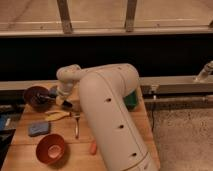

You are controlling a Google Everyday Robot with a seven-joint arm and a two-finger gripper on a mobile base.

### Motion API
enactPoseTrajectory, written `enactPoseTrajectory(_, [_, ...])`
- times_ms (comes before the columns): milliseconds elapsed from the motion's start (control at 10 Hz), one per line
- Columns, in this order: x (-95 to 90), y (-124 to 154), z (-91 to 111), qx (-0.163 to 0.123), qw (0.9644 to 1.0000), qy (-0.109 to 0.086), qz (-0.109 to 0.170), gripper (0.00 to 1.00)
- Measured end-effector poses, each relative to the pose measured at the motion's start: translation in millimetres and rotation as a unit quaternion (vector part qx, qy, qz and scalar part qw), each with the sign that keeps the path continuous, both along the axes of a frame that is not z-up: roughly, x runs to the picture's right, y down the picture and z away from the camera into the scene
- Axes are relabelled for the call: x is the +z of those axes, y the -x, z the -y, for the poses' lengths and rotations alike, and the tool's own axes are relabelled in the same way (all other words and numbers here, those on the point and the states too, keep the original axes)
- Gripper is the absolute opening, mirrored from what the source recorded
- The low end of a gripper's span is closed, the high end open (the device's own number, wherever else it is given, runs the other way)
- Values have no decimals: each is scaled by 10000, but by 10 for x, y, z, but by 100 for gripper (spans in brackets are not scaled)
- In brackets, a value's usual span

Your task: Place brush in metal cup

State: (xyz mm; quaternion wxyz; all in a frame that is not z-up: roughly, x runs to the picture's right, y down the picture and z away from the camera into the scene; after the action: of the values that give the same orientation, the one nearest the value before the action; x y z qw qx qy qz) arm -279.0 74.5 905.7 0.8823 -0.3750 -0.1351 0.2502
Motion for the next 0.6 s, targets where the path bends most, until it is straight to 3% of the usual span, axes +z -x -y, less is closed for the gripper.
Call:
enactPoseTrajectory(300, [-229,57,144,19,9982,28,598,0])
enactPoseTrajectory(600, [-444,164,264,116,9933,17,1147,0])
